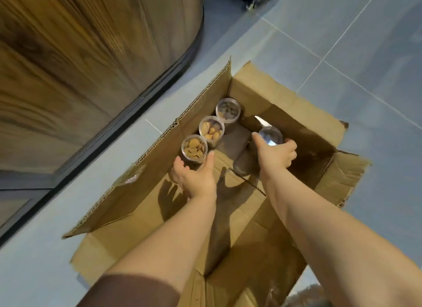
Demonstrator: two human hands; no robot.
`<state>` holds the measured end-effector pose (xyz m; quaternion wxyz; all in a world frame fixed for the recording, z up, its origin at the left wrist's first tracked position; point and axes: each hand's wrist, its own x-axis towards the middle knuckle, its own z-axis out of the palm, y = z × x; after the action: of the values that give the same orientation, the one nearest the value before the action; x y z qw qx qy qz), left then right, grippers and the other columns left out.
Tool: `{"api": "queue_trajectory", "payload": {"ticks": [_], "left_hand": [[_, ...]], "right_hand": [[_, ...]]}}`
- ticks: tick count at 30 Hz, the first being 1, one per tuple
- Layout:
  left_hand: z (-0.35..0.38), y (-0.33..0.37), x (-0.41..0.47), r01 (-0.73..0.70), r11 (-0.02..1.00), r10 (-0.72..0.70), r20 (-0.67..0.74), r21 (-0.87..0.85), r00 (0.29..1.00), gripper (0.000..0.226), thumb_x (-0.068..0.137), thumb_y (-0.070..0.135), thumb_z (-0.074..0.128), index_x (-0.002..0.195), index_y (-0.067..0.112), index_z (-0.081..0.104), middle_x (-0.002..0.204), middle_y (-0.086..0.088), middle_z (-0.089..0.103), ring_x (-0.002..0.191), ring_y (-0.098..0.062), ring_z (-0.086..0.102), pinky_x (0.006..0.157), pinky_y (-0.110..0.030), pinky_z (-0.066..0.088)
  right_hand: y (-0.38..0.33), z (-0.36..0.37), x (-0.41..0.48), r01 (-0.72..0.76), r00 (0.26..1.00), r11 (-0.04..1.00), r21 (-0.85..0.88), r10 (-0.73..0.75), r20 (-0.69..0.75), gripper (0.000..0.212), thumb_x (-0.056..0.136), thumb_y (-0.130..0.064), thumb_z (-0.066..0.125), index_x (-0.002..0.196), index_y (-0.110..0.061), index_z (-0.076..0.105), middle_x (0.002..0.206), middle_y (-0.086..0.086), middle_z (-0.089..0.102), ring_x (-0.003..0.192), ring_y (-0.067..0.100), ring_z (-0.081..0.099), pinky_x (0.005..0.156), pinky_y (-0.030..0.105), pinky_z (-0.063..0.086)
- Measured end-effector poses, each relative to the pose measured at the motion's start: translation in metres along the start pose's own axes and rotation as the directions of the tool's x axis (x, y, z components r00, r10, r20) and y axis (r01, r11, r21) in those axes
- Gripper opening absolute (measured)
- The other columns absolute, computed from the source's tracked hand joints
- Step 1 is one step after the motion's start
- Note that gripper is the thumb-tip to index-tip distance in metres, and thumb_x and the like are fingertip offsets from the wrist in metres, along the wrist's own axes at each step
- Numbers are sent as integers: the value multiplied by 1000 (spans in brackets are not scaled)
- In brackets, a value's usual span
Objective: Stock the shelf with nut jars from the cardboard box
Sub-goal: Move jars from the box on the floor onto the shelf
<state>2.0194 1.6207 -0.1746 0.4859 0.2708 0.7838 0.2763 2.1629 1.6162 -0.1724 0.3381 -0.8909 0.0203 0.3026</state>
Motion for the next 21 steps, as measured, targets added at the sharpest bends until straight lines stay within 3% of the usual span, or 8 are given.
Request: {"api": "queue_trajectory", "payload": {"ticks": [2,5,8,11,14,18,21], "left_hand": [[11,-5,13,-20,1000,21,-52,20,998,95,62,45,84,140,21,35,140,-3,38,128,-20,42,102,-37,42],[24,-3,27,-98,994,105,-119,56,987,80,63,39,85,129,18,44,133,-4,46,122,-24,47,93,-34,41],[29,-2,33,-109,993,113,-122,44,986,68,64,39,83,117,19,44,125,-2,51,111,-26,53,83,-30,42],[19,-7,27,-118,982,132,-87,150,988,67,62,44,83,110,21,42,117,-2,51,101,-28,56,82,-36,50],[-7,-5,10,-173,932,179,13,319,984,66,64,45,80,114,26,40,117,0,51,102,-27,55,80,-36,48],[-62,21,-31,-287,836,220,193,468,956,77,72,47,74,135,41,31,134,-1,44,117,-26,51,85,-34,45],[-109,60,-69,-458,627,247,397,630,884,77,84,55,55,143,53,7,129,-1,40,105,-23,53,83,-38,51]], "right_hand": [[2,10,11,26,1000,998,-60,-27,-7,94,71,-48,77,141,-14,24,144,14,29,132,36,34,102,45,36],[7,18,20,77,996,989,-124,-82,-35,85,76,-39,75,139,-15,23,144,16,30,133,38,31,101,45,36],[13,16,24,150,987,972,-181,-158,-29,82,78,-35,73,139,-14,23,141,15,32,131,37,33,100,45,37],[23,9,20,248,968,951,-186,-250,10,75,73,-32,76,131,-17,32,135,12,38,125,36,40,98,48,42],[28,-6,3,322,947,926,-197,-317,61,71,69,-31,76,127,-22,37,130,6,43,120,32,45,96,50,44],[15,-53,-46,406,912,891,-203,-379,160,75,68,-35,79,130,-27,39,130,-1,46,120,21,46,96,45,47],[-4,-100,-101,479,867,854,-204,-423,262,73,66,-44,79,127,-30,41,126,-6,49,116,15,49,95,43,49]]}}
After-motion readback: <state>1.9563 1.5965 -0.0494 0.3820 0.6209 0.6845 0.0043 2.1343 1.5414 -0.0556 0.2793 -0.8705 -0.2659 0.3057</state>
